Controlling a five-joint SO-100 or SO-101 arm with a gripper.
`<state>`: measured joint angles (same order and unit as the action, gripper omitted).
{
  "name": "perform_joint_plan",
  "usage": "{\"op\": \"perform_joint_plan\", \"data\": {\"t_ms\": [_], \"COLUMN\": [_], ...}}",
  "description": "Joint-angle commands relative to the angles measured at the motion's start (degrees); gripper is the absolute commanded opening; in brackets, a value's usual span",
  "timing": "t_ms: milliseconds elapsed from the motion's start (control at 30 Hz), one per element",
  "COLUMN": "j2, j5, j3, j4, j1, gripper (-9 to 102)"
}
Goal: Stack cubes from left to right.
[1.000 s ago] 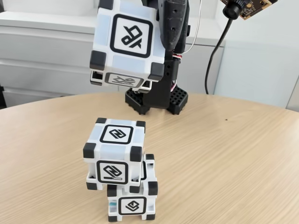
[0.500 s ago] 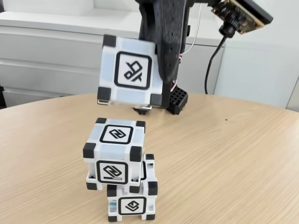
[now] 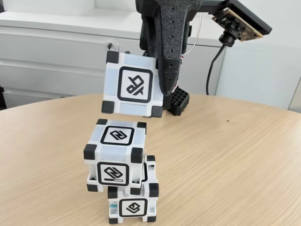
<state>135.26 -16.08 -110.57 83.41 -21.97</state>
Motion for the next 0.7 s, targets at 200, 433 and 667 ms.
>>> {"op": "perform_joint_plan", "data": {"t_ms": [200, 433, 667], "j2": [0.97, 1.14, 1.14], "j5": [-0.62, 0.18, 1.93], "j3": [0.26, 0.26, 0.44], "j4": [0.18, 0.18, 0.18], "j1": [-6.24, -5.27, -5.01], "gripper": [0, 0, 0]}}
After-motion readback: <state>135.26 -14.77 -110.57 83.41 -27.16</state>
